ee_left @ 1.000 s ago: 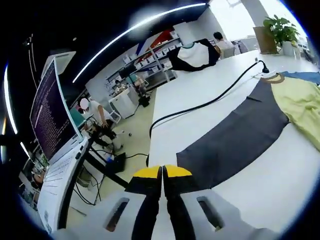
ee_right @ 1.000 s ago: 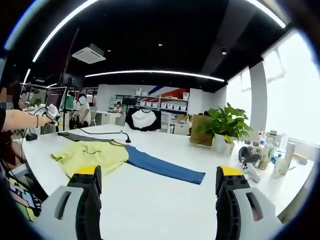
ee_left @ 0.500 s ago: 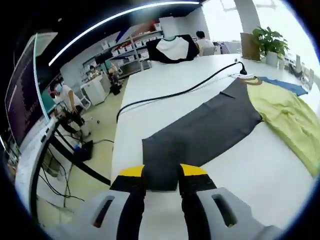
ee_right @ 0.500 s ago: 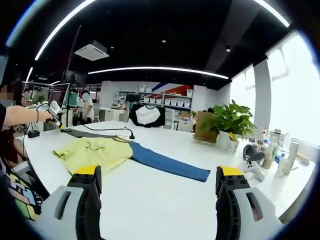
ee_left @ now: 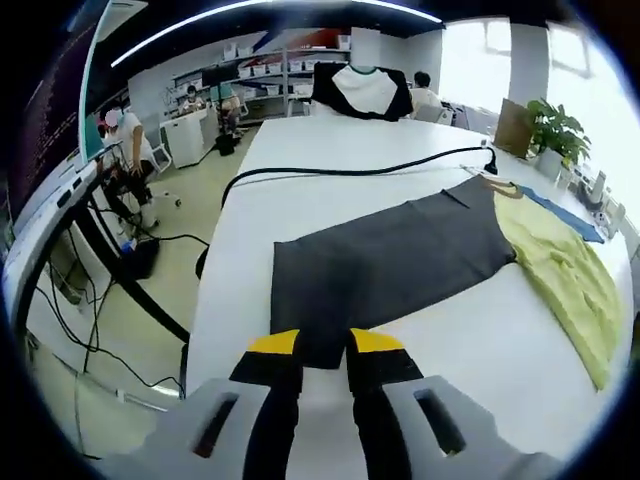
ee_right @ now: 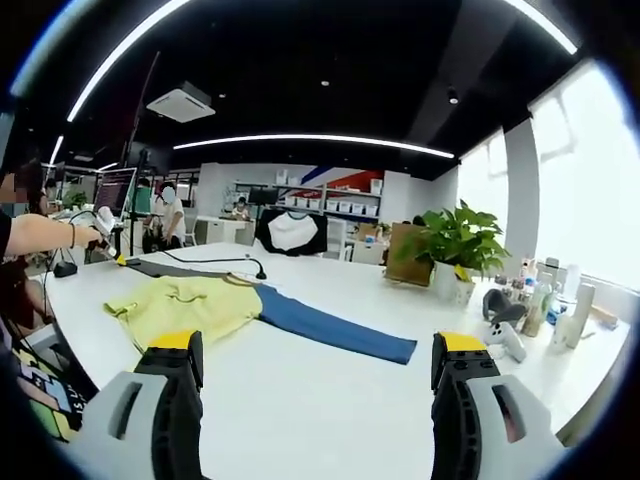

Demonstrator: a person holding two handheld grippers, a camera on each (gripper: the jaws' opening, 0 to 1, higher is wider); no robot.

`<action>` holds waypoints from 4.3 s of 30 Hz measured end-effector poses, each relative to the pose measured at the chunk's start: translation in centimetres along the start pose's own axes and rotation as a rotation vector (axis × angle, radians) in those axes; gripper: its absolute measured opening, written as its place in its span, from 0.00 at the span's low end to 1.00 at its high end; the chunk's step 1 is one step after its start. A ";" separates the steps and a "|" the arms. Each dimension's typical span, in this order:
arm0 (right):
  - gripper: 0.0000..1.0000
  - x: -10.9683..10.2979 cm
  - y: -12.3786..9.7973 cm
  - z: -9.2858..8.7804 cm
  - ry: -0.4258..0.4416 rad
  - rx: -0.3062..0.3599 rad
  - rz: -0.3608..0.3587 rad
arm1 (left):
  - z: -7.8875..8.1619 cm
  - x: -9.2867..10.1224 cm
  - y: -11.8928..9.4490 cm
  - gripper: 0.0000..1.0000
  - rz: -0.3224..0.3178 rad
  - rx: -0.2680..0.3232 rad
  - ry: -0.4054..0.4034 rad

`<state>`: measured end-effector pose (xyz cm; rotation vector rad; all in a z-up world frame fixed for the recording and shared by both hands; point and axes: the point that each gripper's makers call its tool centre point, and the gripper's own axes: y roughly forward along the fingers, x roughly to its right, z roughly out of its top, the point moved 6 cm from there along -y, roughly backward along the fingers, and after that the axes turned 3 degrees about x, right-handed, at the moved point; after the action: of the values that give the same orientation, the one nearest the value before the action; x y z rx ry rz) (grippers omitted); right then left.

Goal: Fold the garment on the visible template until the final outline fits inside the template.

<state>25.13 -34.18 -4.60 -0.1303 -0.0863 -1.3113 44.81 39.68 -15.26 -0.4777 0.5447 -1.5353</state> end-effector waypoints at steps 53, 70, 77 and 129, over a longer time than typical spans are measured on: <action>0.97 -0.3 -0.4 0.5 -0.028 0.010 0.014 | 2.1 -1.6 -3.7 0.16 0.196 0.084 0.029; 0.97 0.2 -1.1 0.5 -0.039 0.008 -0.008 | 0.1 9.8 -7.3 0.79 -0.026 0.265 0.049; 0.95 0.4 -0.9 0.2 -0.004 0.007 -0.007 | -1.9 14.1 -9.7 0.92 -0.138 0.374 0.016; 0.93 -10.0 5.4 -4.7 -0.064 -0.156 0.282 | -7.2 27.0 -13.4 0.50 -0.464 0.404 0.506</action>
<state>27.81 -23.97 -10.88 -0.3066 -0.0185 -1.0316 28.76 13.23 -13.75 0.1195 0.5057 -2.1733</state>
